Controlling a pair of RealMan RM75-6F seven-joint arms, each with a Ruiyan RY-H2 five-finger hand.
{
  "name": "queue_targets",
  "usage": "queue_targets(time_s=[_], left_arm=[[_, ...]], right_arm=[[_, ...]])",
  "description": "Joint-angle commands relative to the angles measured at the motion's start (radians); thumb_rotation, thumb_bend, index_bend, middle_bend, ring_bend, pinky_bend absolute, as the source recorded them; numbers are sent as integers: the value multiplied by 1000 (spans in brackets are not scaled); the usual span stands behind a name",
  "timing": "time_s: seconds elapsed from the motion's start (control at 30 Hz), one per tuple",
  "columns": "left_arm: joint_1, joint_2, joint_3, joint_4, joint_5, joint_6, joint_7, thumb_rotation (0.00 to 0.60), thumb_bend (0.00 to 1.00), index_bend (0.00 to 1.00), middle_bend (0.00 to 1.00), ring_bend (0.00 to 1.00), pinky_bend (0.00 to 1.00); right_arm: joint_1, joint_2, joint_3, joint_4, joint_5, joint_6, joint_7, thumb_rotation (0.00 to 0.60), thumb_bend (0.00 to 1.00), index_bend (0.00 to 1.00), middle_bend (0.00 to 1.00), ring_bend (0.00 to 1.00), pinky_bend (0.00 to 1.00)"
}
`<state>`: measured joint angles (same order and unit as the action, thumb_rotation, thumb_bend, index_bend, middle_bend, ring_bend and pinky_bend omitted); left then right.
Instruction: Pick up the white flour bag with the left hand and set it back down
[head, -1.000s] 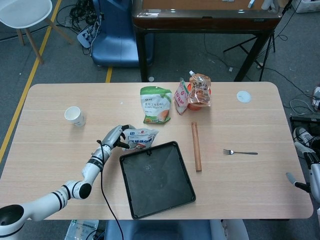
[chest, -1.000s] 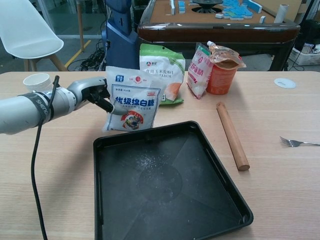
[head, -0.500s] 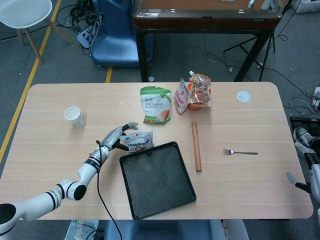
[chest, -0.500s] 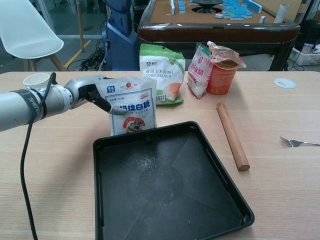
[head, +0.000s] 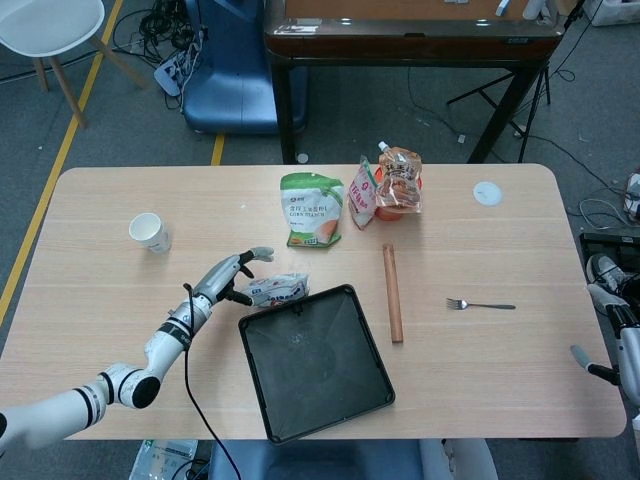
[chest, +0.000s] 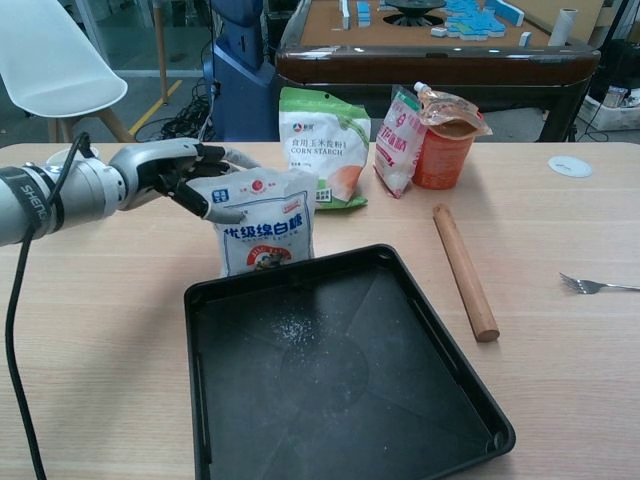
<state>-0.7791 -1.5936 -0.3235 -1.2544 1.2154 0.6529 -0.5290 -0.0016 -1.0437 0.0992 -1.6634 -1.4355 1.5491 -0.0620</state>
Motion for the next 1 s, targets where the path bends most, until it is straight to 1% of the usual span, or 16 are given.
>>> queue_targets(time_s=[0.03, 0.3, 0.4, 0.47, 0.53, 0.67, 0.83, 1.0], left_arm=[[10, 35, 2, -45, 16, 16, -13, 600, 209, 165, 195, 113, 257], [37, 155, -6, -207, 64, 79, -39, 600, 209, 156, 174, 86, 239], [55, 199, -8, -266, 81, 127, -22, 600, 209, 156, 173, 85, 239], [72, 231, -5, -305, 84, 165, 13, 600, 209, 157, 173, 86, 239], [92, 258, 0, -336, 83, 205, 55, 600, 209, 158, 174, 86, 239], [149, 313, 27, -399, 76, 313, 201, 600, 210, 167, 174, 92, 239], [234, 358, 82, -436, 90, 465, 402, 600, 210, 174, 174, 97, 239], [329, 389, 139, -463, 106, 597, 514, 600, 210, 178, 174, 97, 239]], right_arm=[[0, 1, 0, -1, 0, -1, 0, 600, 174, 192, 283, 204, 218], [6, 2, 2, -5, 0, -7, -5, 600, 174, 194, 283, 205, 218], [10, 6, 6, -6, 0, -9, -4, 600, 175, 193, 283, 205, 218], [15, 11, 8, -9, -3, -13, -3, 600, 174, 193, 283, 205, 218], [20, 15, 9, -10, -6, -19, -1, 600, 174, 193, 283, 205, 218], [40, 29, 3, -18, -19, -61, 47, 600, 174, 194, 291, 204, 218], [72, 34, -3, -1, -53, -101, 92, 600, 175, 203, 294, 205, 218], [95, 38, -15, 19, -98, -120, 129, 600, 174, 243, 307, 205, 218]])
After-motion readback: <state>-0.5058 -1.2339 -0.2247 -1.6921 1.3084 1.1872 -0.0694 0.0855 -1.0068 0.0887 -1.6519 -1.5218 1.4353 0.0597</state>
